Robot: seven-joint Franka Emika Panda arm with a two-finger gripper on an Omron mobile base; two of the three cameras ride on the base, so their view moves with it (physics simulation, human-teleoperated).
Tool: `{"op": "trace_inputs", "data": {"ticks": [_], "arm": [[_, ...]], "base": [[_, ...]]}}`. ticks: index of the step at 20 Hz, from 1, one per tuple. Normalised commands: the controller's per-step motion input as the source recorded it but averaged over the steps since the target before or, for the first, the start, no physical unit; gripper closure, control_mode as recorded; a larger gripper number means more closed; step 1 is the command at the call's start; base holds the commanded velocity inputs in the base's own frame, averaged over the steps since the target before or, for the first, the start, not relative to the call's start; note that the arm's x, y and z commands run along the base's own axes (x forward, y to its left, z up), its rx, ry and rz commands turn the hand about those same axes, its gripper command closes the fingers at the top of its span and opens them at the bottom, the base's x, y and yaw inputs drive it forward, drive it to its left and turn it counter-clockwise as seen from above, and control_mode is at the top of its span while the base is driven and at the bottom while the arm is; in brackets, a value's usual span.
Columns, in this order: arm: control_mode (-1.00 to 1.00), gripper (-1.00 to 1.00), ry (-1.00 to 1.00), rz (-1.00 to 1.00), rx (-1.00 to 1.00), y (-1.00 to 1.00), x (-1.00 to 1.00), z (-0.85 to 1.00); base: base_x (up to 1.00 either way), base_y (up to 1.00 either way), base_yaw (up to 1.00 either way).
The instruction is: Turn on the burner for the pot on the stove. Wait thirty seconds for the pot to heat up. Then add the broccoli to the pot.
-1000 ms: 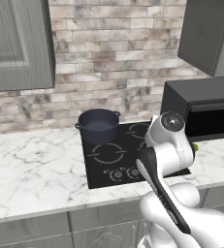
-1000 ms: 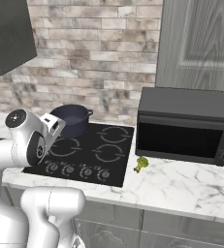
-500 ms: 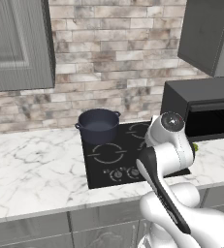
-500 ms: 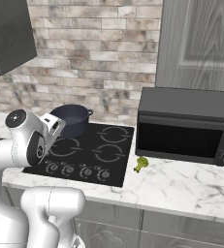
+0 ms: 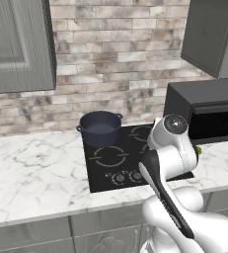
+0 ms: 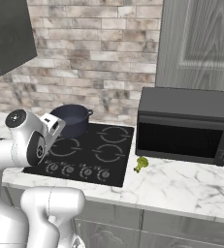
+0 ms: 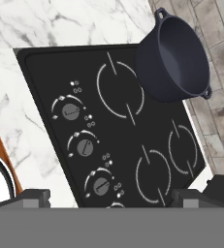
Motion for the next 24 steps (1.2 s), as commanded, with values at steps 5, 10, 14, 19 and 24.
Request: {"op": "trace_inputs", "data": {"ticks": [5,10,14,19,24], "arm": [[-1.00,-1.00,0.00,0.00,0.00,0.00,0.00,0.00],[-1.00,-1.00,0.00,0.00,0.00,0.00,0.00,0.00],[-1.00,-1.00,0.00,0.00,0.00,0.00,0.00,0.00],[-1.00,-1.00,0.00,0.00,0.00,0.00,0.00,0.00],[-1.00,-1.00,0.00,0.00,0.00,0.00,0.00,0.00]], "base": [[0.00,0.00,0.00],[0.00,0.00,0.00],[0.00,0.00,0.00],[0.00,0.00,0.00],[0.00,0.00,0.00]]}}
